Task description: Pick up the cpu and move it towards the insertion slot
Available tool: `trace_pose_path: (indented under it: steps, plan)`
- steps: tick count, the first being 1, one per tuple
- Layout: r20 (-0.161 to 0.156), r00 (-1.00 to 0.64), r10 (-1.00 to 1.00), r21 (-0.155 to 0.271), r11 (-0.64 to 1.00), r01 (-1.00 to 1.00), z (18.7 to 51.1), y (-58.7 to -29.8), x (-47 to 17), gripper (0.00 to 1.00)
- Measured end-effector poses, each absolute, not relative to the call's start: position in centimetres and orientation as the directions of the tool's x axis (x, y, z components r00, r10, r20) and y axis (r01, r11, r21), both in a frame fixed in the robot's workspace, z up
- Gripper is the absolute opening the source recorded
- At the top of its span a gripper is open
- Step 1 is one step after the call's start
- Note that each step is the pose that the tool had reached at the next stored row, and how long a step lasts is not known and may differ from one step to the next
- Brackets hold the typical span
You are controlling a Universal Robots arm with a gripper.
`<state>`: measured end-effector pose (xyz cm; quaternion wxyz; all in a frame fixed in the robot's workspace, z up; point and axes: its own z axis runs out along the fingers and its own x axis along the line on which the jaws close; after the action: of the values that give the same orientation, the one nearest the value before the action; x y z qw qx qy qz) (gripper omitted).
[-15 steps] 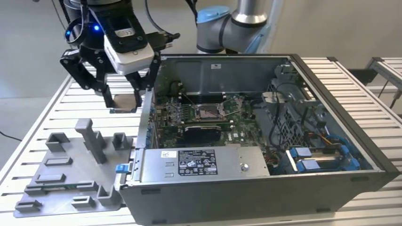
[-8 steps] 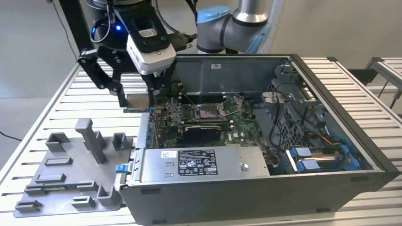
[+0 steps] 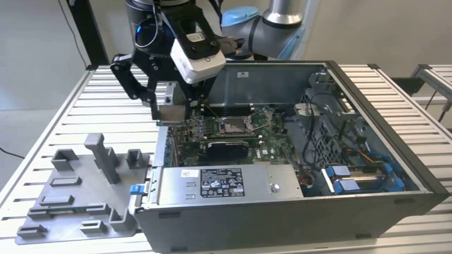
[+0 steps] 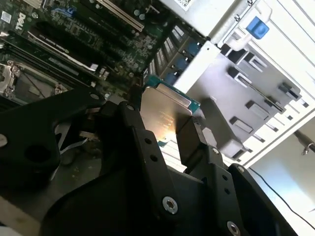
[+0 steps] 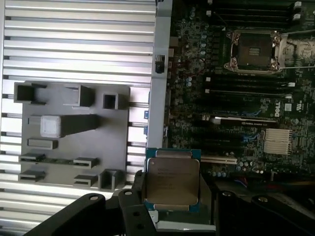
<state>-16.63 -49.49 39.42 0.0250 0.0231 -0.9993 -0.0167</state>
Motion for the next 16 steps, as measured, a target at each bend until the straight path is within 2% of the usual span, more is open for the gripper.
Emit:
trace_pose_path:
  steps: [16]
  plan:
    - [0.062,-0.997,-0.047,0.035,0.998,-0.045,39.4,-49.5,-11.5,0.00]
